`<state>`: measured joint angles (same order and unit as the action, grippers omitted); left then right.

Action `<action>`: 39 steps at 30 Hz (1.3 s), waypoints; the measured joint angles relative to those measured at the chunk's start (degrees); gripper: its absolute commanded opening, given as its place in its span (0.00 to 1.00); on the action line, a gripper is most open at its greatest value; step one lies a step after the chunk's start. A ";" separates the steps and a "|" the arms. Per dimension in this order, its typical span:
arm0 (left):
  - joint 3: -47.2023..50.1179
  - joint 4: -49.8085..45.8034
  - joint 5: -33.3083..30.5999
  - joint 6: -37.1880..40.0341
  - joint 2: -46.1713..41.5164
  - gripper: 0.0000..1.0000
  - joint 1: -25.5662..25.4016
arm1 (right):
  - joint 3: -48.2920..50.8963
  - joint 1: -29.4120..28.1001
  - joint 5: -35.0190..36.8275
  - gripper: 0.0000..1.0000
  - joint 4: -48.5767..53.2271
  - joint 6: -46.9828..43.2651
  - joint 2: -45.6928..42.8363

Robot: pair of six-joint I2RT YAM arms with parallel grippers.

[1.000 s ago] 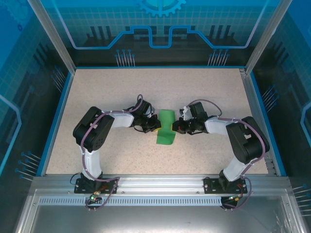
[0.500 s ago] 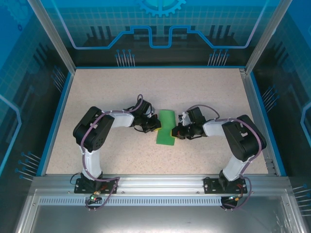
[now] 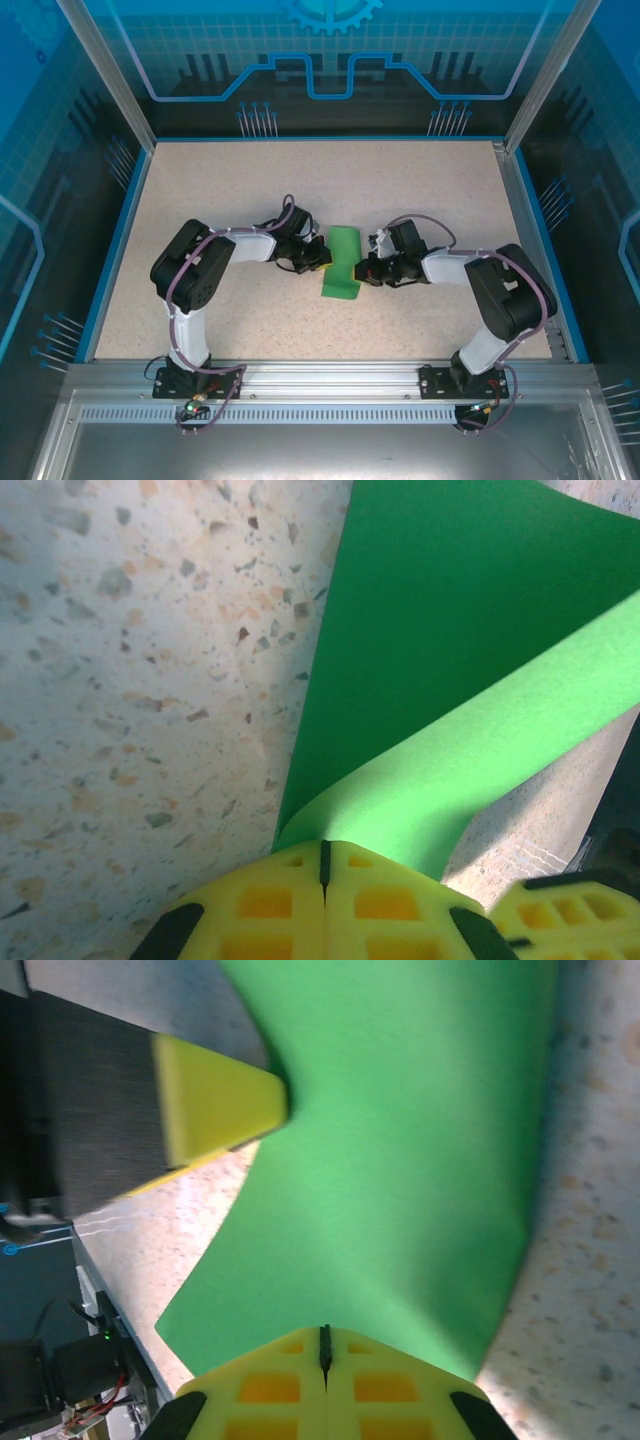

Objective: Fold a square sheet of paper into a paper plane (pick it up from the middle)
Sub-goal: Fold the square sheet of paper in half at the center of the table.

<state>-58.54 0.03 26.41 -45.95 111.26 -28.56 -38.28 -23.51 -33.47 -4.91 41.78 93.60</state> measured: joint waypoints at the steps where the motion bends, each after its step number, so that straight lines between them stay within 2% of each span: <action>1: -0.15 -0.17 0.00 0.00 0.02 0.00 0.00 | 0.00 -0.04 -0.04 0.01 -0.17 0.11 -0.39; 17: -0.48 -0.79 0.02 0.24 0.13 0.00 -0.02 | 2.43 -1.68 -0.57 0.01 -3.10 1.05 4.17; 23: -0.59 -1.05 0.00 1.07 0.15 0.00 -0.02 | 2.40 -1.75 -0.46 0.01 -2.34 0.79 3.43; 30: -0.68 -1.20 0.00 1.07 0.15 0.00 -0.02 | 2.80 -1.75 -0.22 0.01 -0.76 0.63 -2.60; 39: -0.70 -1.22 0.02 1.07 0.17 0.00 -0.02 | 5.70 -2.49 -0.22 0.01 -2.40 0.72 0.31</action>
<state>-59.24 -1.19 26.44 -44.88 111.44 -28.58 -32.58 -26.00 -33.69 -7.31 42.50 93.91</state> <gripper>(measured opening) 0.053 0.043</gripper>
